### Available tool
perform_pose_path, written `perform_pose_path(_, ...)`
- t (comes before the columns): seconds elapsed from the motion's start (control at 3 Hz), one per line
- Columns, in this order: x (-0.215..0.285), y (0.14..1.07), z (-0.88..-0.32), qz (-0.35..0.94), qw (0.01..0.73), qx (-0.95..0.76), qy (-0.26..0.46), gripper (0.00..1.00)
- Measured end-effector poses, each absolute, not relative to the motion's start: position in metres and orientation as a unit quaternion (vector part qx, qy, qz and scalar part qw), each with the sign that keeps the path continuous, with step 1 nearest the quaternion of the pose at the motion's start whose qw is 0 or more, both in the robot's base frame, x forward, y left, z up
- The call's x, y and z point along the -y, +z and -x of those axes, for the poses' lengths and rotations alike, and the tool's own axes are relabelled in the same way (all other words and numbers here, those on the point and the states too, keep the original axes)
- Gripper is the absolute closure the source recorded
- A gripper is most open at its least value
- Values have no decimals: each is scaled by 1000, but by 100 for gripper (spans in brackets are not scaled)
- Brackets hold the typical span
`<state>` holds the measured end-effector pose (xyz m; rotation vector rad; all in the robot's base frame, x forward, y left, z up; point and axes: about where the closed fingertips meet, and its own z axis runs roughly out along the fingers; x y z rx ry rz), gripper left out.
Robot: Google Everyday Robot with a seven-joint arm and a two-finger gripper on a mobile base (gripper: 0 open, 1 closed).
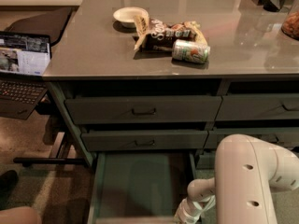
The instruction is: Open bottom drawer
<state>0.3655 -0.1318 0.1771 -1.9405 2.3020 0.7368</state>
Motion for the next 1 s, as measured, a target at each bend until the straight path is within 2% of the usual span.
perform_pose_path(0.33,129,176,-367,623,45,-747,227,16)
perform_pose_path(0.67,118,169,-374,635,83,-736,218,0)
perform_pose_path(1.0,118,169,-374,635,83,-736,218,0)
